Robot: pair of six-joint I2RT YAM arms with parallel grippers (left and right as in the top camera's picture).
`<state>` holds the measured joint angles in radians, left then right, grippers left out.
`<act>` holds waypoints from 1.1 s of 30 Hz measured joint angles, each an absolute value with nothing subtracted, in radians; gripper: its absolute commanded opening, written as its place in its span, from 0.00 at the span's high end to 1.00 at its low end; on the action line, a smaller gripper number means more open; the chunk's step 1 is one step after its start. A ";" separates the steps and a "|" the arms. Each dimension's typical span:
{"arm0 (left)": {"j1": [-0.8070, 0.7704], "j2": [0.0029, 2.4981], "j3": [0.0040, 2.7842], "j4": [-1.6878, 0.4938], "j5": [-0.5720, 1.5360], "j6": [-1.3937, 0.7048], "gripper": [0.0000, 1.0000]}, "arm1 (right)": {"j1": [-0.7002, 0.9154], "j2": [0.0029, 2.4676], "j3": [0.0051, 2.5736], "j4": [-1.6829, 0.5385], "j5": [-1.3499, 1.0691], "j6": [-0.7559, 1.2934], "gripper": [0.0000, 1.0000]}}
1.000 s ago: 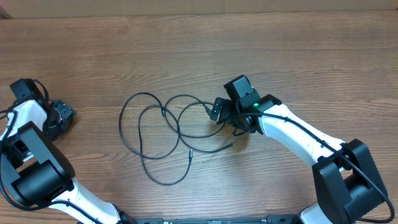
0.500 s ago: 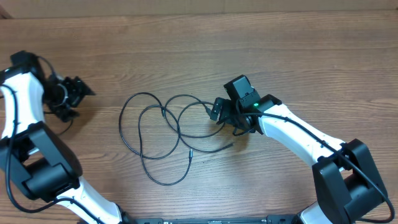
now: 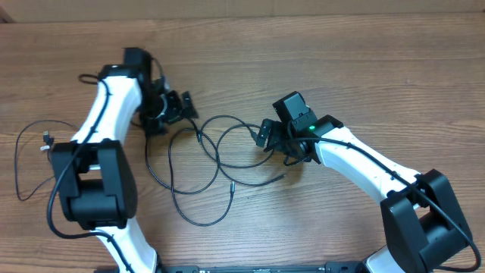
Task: Untangle cables
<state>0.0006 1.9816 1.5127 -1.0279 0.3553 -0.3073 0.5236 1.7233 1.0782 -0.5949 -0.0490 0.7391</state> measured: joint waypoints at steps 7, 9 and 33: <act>-0.066 1.982 1.512 -1.013 0.355 -0.307 0.00 | 0.524 1.723 1.078 -0.595 -0.049 0.739 0.00; -0.066 1.982 1.512 -1.013 0.355 -0.307 0.00 | 0.524 1.723 1.078 -0.595 -0.049 0.739 0.00; -0.066 1.982 1.512 -1.013 0.355 -0.307 0.00 | 0.524 1.723 1.079 -0.595 -0.049 0.739 0.00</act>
